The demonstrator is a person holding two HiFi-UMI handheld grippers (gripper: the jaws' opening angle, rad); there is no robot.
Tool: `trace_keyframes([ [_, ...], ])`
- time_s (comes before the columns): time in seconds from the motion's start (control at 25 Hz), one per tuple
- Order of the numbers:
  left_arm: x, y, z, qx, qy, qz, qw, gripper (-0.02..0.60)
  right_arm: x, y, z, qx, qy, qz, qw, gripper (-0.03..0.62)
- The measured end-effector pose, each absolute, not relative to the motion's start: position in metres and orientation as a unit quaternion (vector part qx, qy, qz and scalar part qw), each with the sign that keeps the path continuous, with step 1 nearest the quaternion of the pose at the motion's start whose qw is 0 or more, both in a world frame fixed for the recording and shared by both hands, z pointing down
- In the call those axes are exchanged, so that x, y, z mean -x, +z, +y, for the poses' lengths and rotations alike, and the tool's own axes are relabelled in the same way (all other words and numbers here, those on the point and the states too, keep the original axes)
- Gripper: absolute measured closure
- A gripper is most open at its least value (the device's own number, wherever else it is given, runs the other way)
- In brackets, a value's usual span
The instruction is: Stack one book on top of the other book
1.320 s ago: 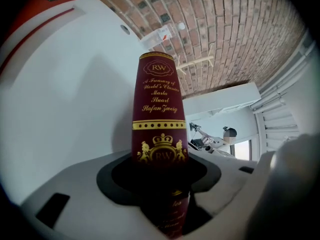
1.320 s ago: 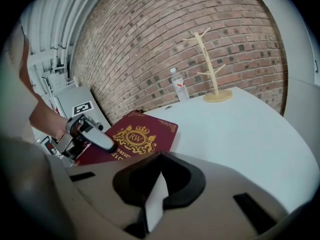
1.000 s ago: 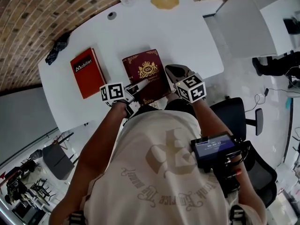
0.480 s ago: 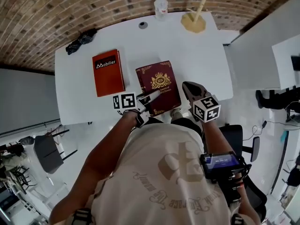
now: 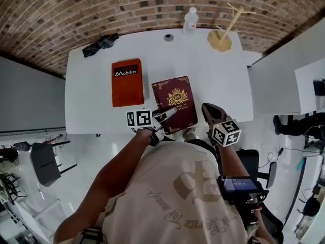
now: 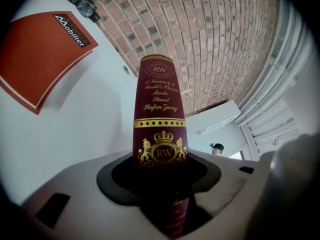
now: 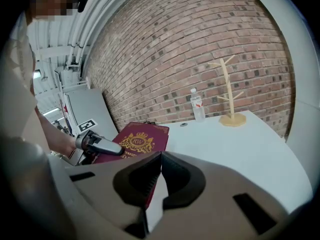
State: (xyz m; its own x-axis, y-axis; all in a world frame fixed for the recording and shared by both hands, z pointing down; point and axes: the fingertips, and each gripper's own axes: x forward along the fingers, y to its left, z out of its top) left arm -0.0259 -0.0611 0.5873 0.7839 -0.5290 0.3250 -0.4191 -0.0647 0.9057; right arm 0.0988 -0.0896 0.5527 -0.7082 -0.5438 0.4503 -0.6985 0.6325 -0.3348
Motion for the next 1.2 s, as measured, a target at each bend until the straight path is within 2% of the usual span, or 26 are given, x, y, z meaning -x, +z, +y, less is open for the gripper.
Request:
trace_keyframes([
  [0.6,0.079,0.579,-0.044,-0.713,-0.087,-0.363,0.594,0.348,-0.050,0.547,-0.070,-0.321,0.255,-0.899,0.157,0.572],
  [1.2,0.128,0.576,-0.039,-0.652,-0.132,-0.460,0.588,0.348,0.001,0.553,-0.102,-0.204,0.265,-0.929,0.158,0.572],
])
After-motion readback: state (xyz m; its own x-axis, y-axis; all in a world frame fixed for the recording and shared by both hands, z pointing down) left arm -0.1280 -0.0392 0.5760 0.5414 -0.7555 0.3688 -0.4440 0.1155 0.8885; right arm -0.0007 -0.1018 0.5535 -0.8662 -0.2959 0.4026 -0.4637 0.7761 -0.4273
